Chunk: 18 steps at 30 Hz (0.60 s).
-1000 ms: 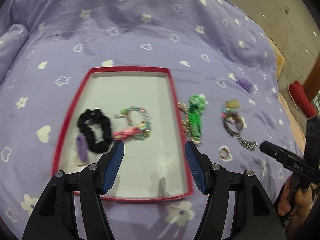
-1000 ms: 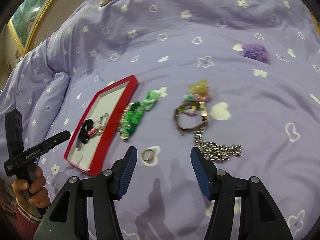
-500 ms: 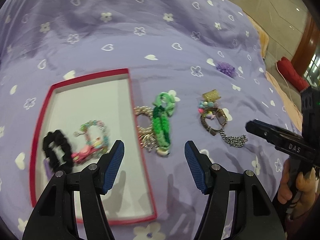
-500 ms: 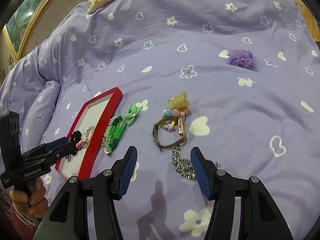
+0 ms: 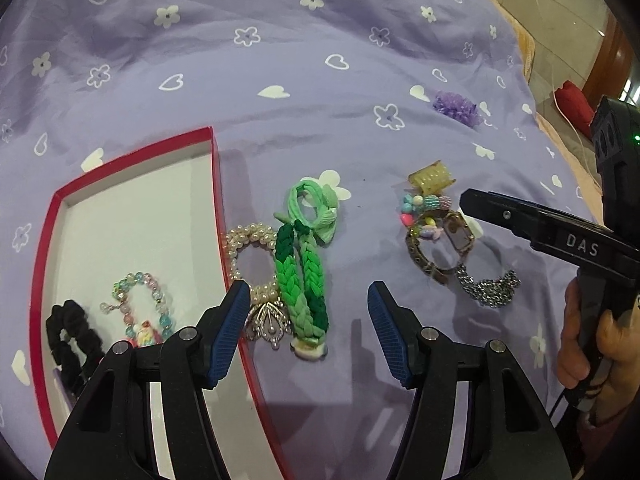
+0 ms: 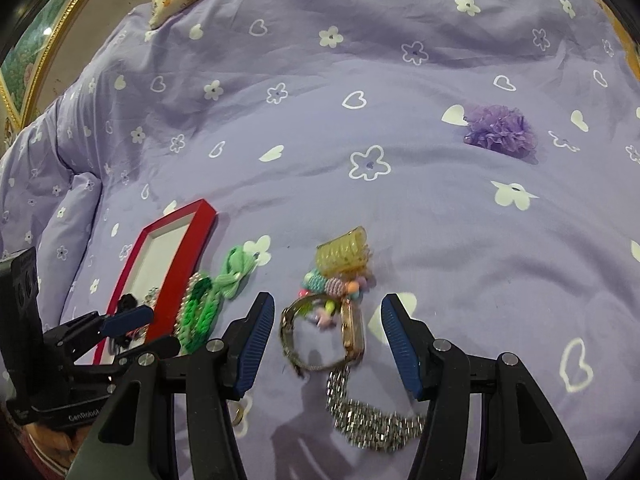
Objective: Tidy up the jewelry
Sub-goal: 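Grasp the green braided hair tie with the left tool while the right tool grasps the yellow claw clip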
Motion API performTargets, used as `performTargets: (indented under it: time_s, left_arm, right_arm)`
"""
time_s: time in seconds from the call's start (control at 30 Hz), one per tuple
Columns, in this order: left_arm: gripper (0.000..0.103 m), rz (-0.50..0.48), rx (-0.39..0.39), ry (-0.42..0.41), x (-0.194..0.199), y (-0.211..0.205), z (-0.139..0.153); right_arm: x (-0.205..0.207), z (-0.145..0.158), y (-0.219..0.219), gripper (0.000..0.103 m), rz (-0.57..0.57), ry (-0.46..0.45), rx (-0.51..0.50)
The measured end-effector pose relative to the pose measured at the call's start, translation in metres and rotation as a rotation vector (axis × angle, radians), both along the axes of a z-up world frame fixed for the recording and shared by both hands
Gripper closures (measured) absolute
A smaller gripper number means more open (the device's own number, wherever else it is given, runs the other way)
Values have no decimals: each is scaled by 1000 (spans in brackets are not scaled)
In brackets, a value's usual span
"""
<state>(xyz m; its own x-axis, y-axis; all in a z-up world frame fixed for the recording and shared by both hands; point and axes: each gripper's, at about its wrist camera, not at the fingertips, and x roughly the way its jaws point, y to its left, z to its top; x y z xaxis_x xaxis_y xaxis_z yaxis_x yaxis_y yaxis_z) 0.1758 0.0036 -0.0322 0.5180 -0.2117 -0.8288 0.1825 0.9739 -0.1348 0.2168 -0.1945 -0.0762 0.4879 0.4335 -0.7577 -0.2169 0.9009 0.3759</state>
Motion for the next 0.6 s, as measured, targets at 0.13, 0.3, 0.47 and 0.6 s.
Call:
performTargets:
  time_s: [0.13,0.3,0.47,0.6]
  left_arm:
    - [42,-4,-10,6,7,-2,-4]
    - [43,-17,-4,7,15,-9,-10]
    - [72,-29,33,36,24,-15,-22]
    - [84,-32,17,32,26,-12,-21]
  right_arm:
    - [14,-9,2,45,-6,18,4]
    - [29,-16,6,45,-12,25,3]
    - [44,-26,10,46,-22,48,-3]
    - [50,-31,11,65,-26,49,-8]
